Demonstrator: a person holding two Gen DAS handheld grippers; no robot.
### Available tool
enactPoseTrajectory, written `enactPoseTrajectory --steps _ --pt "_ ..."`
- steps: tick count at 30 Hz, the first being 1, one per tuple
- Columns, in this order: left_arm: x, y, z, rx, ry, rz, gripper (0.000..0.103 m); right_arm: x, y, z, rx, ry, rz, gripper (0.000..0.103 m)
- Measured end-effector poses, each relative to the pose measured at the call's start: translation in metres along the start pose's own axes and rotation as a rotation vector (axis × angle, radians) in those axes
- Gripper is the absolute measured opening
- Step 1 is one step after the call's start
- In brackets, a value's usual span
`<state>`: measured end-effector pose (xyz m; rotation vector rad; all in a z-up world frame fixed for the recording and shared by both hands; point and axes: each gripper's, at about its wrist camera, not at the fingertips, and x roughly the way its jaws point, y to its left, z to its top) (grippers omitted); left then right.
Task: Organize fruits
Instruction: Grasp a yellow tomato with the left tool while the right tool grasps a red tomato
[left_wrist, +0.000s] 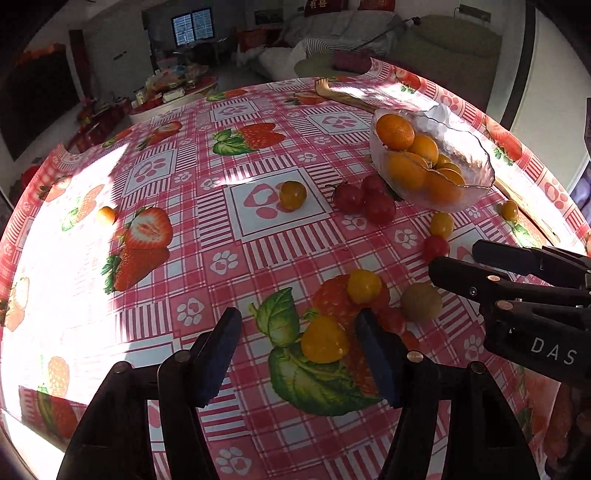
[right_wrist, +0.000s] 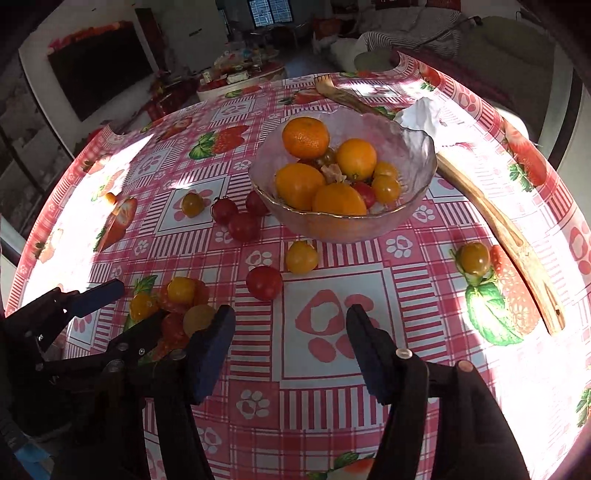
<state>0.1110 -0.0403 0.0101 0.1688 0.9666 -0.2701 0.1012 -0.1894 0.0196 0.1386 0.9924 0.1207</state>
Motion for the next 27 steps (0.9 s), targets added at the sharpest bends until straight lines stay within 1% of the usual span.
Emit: enactPoseTrajectory --steps 2,3,4,5,6,7,8,10,15,16,20,23,27 --pt "-0.001 -0.002 0.0 -0.004 -0.006 -0.012 0.055 0.003 0.002 0.004 0.003 -0.006 -0.006 0.056" --pt "-0.001 -0.003 0.0 0.0 -0.008 -0.01 0.053 0.004 0.003 0.005 0.002 -0.009 -0.005 0.054" --pt "-0.001 -0.005 0.0 0.001 -0.011 -0.015 0.047 0.005 0.005 0.006 -0.001 -0.011 -0.005 0.053" --pt "-0.002 -0.006 0.0 0.004 -0.014 -0.014 0.039 0.006 0.006 0.007 -0.006 -0.012 -0.003 0.049" --pt "-0.002 -0.008 0.0 0.006 -0.015 -0.017 0.036 0.007 0.008 0.007 -0.013 -0.012 -0.001 0.04" --pt "-0.003 -0.009 -0.001 0.006 -0.016 -0.02 0.031 0.008 0.009 0.008 -0.02 -0.01 0.004 0.033" --pt "-0.003 -0.01 -0.001 0.004 -0.016 -0.036 0.024 0.008 0.01 0.007 -0.023 -0.008 0.005 0.022" --pt "-0.006 -0.01 -0.004 -0.004 -0.018 -0.035 0.024 0.006 0.009 0.005 -0.018 -0.006 0.014 0.022" --pt "-0.021 0.002 -0.014 -0.09 -0.012 -0.092 0.023 -0.008 0.005 -0.007 -0.013 0.003 0.03 0.022" --pt "-0.026 0.004 -0.017 -0.1 -0.014 -0.097 0.021 -0.012 0.005 -0.011 -0.017 0.007 0.033 0.022" --pt "-0.045 0.009 -0.03 -0.123 -0.025 -0.107 0.021 -0.029 0.008 -0.025 -0.024 0.019 0.054 0.022" --pt "-0.052 0.009 -0.04 -0.117 -0.028 -0.104 0.021 -0.04 0.014 -0.035 -0.03 0.027 0.072 0.022" --pt "-0.046 0.009 -0.047 -0.11 -0.019 -0.067 0.021 -0.053 0.02 -0.05 -0.036 0.034 0.087 0.022"
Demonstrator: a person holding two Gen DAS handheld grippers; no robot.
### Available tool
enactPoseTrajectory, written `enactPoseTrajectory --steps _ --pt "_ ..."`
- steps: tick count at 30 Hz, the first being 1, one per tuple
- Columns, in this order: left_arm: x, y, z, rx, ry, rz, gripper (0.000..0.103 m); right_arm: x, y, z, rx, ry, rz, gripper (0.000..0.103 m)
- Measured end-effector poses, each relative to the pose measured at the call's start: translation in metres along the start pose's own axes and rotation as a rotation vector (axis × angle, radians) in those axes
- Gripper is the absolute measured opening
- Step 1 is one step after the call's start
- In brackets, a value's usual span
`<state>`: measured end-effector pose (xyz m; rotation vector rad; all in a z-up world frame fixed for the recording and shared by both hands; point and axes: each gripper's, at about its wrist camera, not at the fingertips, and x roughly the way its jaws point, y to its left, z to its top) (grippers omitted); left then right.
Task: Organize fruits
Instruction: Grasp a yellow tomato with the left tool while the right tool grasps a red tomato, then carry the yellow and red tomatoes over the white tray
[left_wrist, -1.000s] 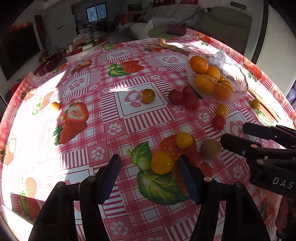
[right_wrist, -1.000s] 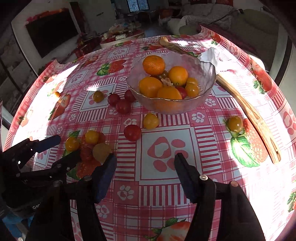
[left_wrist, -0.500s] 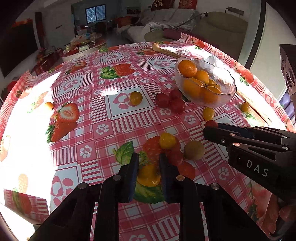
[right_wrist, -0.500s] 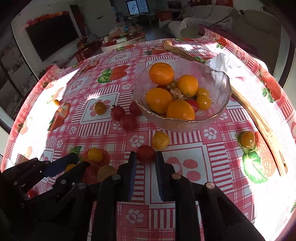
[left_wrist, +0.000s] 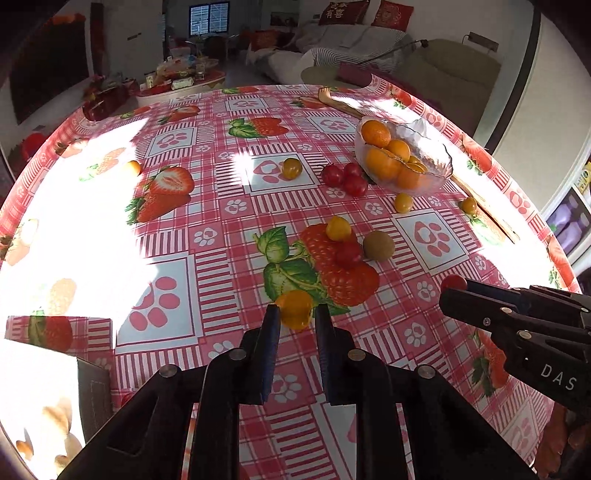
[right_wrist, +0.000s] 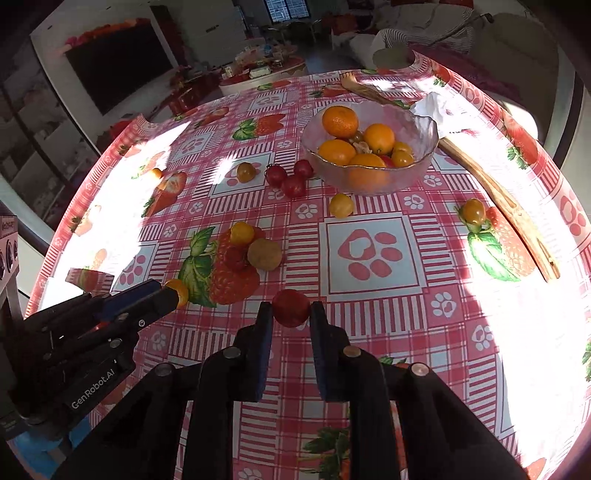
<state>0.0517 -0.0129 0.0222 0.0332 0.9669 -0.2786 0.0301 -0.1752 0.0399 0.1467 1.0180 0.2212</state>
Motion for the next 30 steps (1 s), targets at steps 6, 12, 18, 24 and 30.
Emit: enactPoseTrajectory --steps 6,12,18,24,30 --pt "0.008 -0.002 0.004 0.007 -0.014 0.004 0.022 -0.014 0.0 -0.017 0.005 0.005 0.004 0.022" --pt "0.016 -0.007 0.015 0.035 -0.025 0.038 0.022 -0.015 -0.006 -0.022 0.018 0.017 0.009 0.022" --pt "0.029 -0.004 0.021 0.032 -0.019 0.04 0.026 -0.015 -0.013 -0.024 0.033 0.024 0.013 0.022" --pt "0.034 -0.004 0.028 0.014 -0.039 0.009 0.025 -0.015 -0.017 -0.027 0.04 0.03 0.01 0.022" --pt "0.024 -0.006 0.027 0.009 -0.059 -0.01 0.025 -0.018 -0.018 -0.028 0.047 0.028 0.01 0.022"
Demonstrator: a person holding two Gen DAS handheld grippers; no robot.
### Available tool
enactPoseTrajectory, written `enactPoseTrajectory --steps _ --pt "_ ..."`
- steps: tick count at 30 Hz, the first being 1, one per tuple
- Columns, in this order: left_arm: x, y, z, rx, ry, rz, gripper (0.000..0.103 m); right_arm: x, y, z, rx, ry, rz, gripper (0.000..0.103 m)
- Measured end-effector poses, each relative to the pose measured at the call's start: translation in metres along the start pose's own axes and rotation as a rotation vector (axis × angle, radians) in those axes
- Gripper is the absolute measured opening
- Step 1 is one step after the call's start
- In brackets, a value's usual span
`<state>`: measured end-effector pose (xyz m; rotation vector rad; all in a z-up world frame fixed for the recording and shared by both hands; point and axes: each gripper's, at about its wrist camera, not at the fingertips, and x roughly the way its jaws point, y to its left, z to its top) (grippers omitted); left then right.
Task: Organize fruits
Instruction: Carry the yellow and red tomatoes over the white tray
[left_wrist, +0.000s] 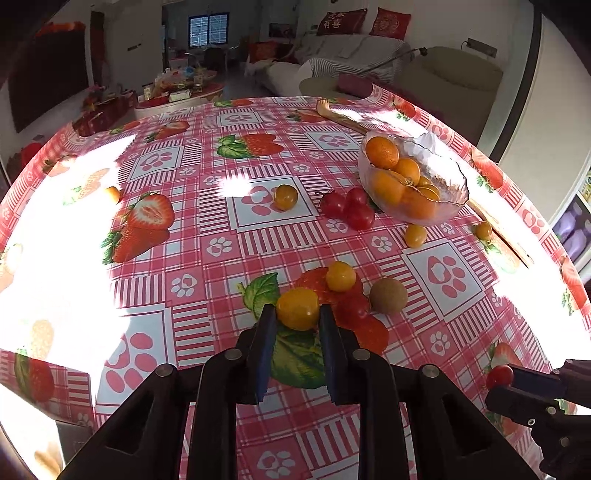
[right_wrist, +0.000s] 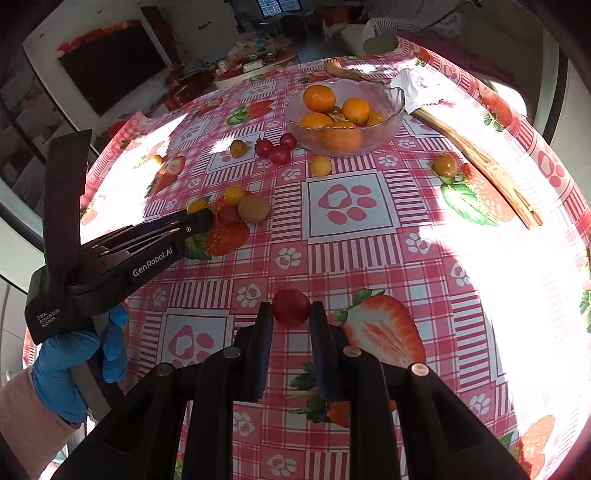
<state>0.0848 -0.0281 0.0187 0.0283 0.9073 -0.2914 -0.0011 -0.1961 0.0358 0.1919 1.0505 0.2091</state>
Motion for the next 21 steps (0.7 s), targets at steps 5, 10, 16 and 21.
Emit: enactPoseTrajectory --steps 5,10,16,21 --pt "-0.029 0.002 -0.004 -0.014 -0.03 -0.013 0.025 -0.007 0.009 0.001 -0.014 -0.009 0.009 0.022" --pt "-0.064 0.012 -0.013 -0.035 -0.053 -0.009 0.025 -0.014 0.028 0.001 -0.04 -0.011 0.035 0.022" --pt "-0.106 0.042 -0.033 -0.097 -0.064 0.013 0.025 -0.018 0.063 0.0 -0.094 0.002 0.071 0.022" --pt "-0.141 0.079 -0.052 -0.154 -0.084 0.057 0.025 -0.017 0.102 -0.002 -0.156 0.016 0.103 0.022"
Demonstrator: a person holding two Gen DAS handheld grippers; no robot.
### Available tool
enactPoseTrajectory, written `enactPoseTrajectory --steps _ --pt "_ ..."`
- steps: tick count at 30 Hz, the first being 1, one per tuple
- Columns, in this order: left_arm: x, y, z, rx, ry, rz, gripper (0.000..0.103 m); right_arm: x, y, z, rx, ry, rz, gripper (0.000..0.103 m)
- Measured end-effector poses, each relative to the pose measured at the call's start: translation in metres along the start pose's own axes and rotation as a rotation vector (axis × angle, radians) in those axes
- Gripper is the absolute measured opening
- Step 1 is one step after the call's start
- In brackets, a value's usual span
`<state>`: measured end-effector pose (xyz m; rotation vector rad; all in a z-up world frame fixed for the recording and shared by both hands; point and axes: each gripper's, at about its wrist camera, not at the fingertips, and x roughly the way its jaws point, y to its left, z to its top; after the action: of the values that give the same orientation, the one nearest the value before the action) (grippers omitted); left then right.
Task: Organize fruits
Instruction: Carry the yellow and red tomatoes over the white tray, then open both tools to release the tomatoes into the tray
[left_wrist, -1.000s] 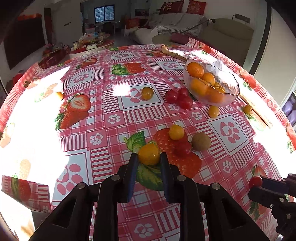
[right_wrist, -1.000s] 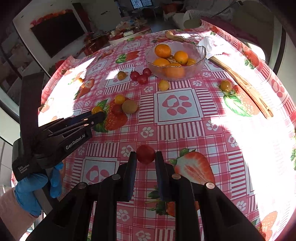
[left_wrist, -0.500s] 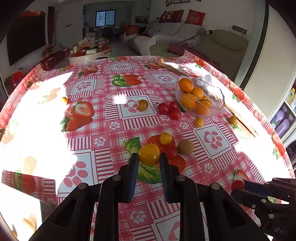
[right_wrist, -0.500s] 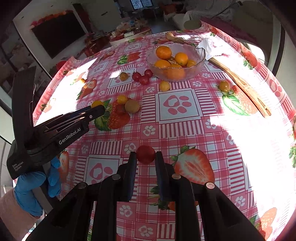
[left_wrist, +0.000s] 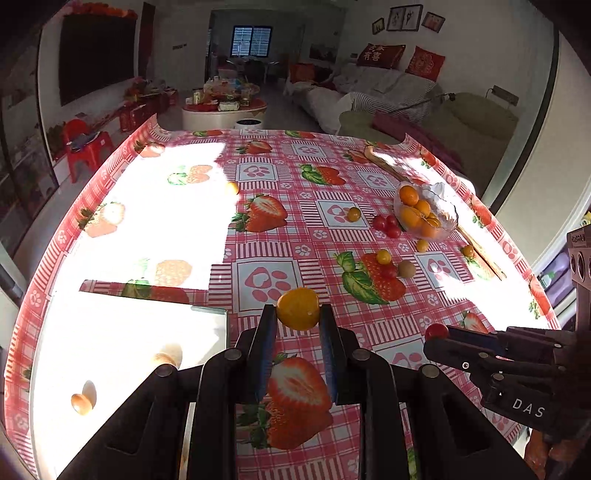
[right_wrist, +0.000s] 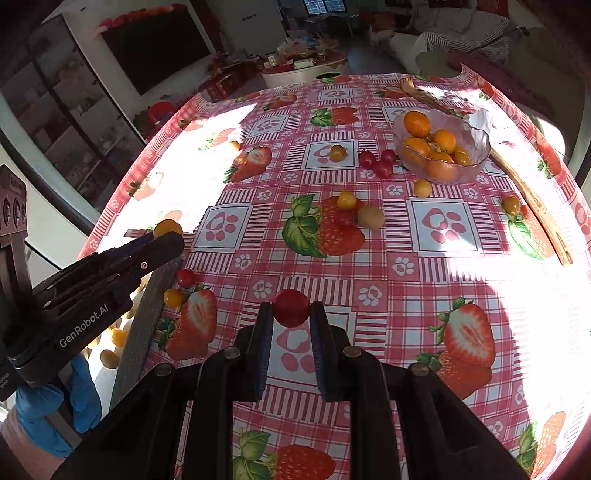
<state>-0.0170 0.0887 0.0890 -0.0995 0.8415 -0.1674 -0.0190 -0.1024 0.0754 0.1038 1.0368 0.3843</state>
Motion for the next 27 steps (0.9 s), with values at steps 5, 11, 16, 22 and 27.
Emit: enactPoseTrajectory --steps 5,11,16,22,27 --pt "-0.026 0.052 -0.012 -0.087 -0.002 0.048 0.025 0.01 0.045 0.006 -0.066 0.025 0.047 0.022" --pt "-0.029 0.108 -0.02 -0.157 0.029 0.14 0.025 0.032 0.098 0.017 -0.133 0.068 0.102 0.022" --pt "-0.003 0.137 -0.023 -0.193 0.117 0.18 0.025 0.06 0.135 0.028 -0.17 0.118 0.13 0.022" --pt "0.021 0.151 -0.028 -0.237 0.178 0.191 0.025 0.096 0.158 0.037 -0.177 0.178 0.13 0.022" --pt "0.03 0.159 -0.029 -0.274 0.203 0.195 0.025 0.12 0.165 0.043 -0.163 0.211 0.119 0.022"
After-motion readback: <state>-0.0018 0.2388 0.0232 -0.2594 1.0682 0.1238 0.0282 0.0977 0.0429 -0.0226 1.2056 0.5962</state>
